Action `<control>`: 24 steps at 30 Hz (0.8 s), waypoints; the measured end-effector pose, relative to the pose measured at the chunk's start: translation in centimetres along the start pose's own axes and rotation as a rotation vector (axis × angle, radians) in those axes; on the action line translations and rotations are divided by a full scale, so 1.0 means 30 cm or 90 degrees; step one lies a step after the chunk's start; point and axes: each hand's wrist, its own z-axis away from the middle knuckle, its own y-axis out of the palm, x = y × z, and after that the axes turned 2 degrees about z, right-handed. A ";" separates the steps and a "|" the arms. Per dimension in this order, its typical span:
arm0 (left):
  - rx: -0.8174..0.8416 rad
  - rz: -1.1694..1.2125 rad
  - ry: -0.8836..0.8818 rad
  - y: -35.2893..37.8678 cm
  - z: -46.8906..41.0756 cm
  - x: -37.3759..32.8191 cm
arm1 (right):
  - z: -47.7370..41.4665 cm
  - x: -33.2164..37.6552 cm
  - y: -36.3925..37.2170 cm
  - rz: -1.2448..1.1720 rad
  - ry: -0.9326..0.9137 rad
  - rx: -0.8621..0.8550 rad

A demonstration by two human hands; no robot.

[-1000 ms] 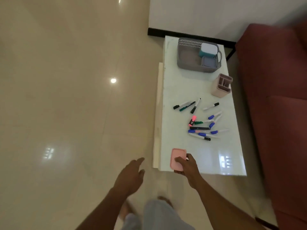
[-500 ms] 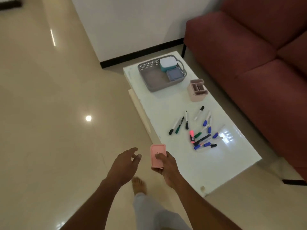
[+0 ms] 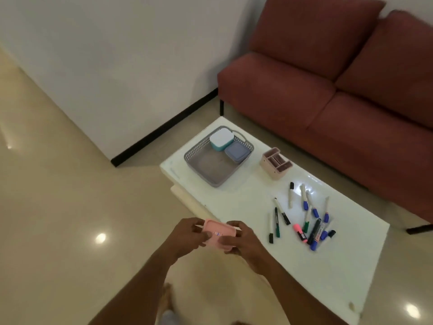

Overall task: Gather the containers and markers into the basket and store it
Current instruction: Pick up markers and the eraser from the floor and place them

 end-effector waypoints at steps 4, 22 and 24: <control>0.041 0.059 -0.013 -0.138 -0.159 -0.085 | -0.091 0.063 0.083 -0.275 -0.036 -0.149; 0.050 -0.191 -0.009 -0.273 -1.025 -0.333 | -0.842 0.312 0.143 -0.533 0.064 -0.381; 0.061 -0.208 0.003 -0.271 -1.151 -0.314 | -0.962 0.345 0.118 -0.498 0.051 -0.423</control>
